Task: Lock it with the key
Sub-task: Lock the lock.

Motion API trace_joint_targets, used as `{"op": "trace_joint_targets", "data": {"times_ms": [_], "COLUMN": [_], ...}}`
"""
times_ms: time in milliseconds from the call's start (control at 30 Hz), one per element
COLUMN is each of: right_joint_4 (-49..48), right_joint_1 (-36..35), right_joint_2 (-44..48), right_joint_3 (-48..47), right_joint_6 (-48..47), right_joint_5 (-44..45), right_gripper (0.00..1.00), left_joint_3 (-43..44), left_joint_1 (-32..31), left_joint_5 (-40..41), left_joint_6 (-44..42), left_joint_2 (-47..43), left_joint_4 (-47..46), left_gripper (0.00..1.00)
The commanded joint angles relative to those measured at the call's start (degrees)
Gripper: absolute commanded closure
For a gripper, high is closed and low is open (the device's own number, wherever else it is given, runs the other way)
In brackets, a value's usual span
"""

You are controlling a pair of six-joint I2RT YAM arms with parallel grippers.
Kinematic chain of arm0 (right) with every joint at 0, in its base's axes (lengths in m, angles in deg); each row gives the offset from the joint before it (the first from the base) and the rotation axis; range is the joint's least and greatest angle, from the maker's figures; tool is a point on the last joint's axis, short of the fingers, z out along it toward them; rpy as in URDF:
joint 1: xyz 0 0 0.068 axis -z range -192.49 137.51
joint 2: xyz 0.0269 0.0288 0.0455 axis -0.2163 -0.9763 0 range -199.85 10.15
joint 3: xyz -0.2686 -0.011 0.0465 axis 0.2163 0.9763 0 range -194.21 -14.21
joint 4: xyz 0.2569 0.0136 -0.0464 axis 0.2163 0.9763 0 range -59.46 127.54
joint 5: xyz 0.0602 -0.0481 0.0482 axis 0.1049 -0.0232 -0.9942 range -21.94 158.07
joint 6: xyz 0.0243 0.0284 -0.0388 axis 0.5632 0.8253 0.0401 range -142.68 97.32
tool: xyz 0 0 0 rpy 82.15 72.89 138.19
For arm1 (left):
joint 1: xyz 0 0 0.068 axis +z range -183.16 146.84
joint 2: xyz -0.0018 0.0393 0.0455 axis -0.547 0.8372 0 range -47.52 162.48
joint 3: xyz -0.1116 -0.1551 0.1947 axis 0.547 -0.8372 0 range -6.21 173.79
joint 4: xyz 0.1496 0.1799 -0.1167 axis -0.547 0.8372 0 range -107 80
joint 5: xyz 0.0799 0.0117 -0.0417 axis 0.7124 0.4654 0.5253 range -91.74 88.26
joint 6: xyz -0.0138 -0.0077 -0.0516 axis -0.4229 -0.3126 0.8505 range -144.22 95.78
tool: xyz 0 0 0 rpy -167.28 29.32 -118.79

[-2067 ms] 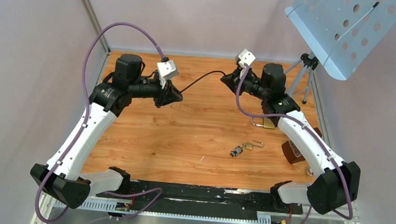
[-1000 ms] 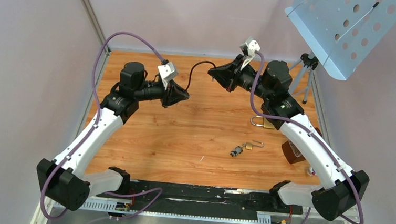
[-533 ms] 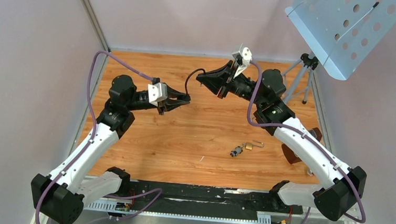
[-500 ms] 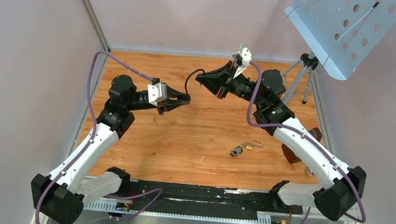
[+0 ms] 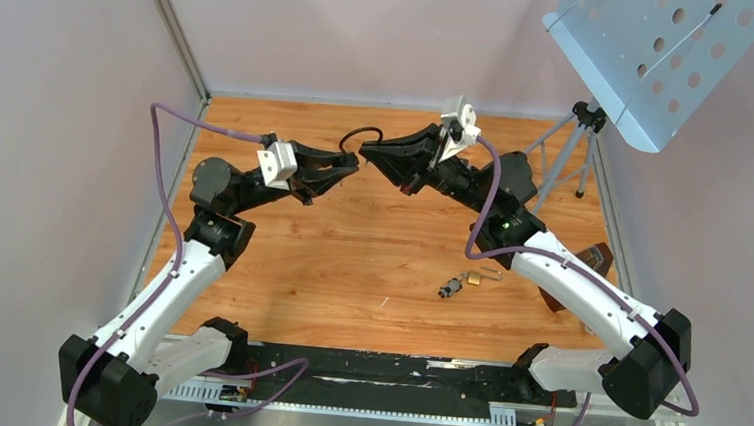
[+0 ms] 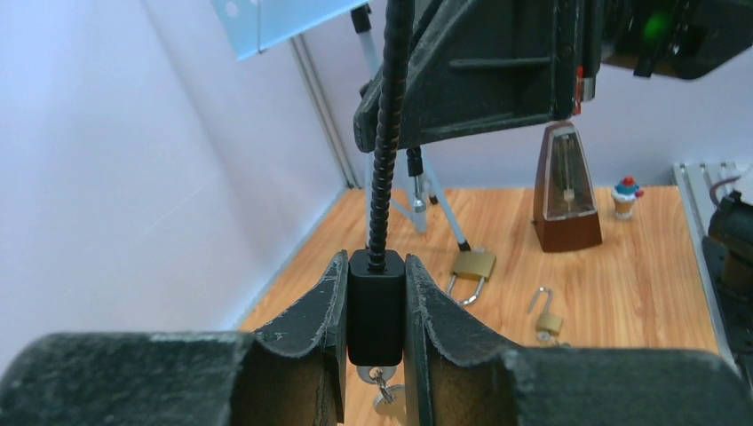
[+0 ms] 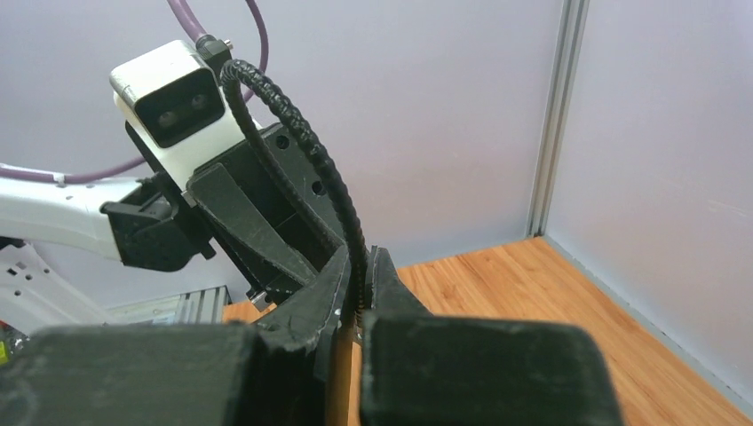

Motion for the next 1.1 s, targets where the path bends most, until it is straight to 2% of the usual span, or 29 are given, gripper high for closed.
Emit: {"op": "trace_joint_targets", "data": {"times_ms": [0, 433, 1067], "right_joint_4": [-7.9, -9.0, -10.0], "right_joint_1": [-1.9, -3.6, -4.0], "right_joint_2": [-1.8, -5.2, -5.4], "right_joint_3": [-1.0, -3.7, -4.8], "right_joint_6": [3.9, 3.0, 2.8], "right_joint_5": [1.1, 3.4, 6.1], "right_gripper": [1.0, 1.0, 1.0], "left_joint_3": [-0.6, -3.4, -2.7], "left_joint_1": [0.0, 0.0, 0.0], "left_joint_5": [3.9, 4.2, 3.7], "left_joint_6": [8.1, 12.2, 8.4], "left_joint_2": [-0.6, -1.7, -0.3], "left_joint_4": [-10.5, -15.6, -12.7], "left_gripper": [1.0, 1.0, 1.0]}}
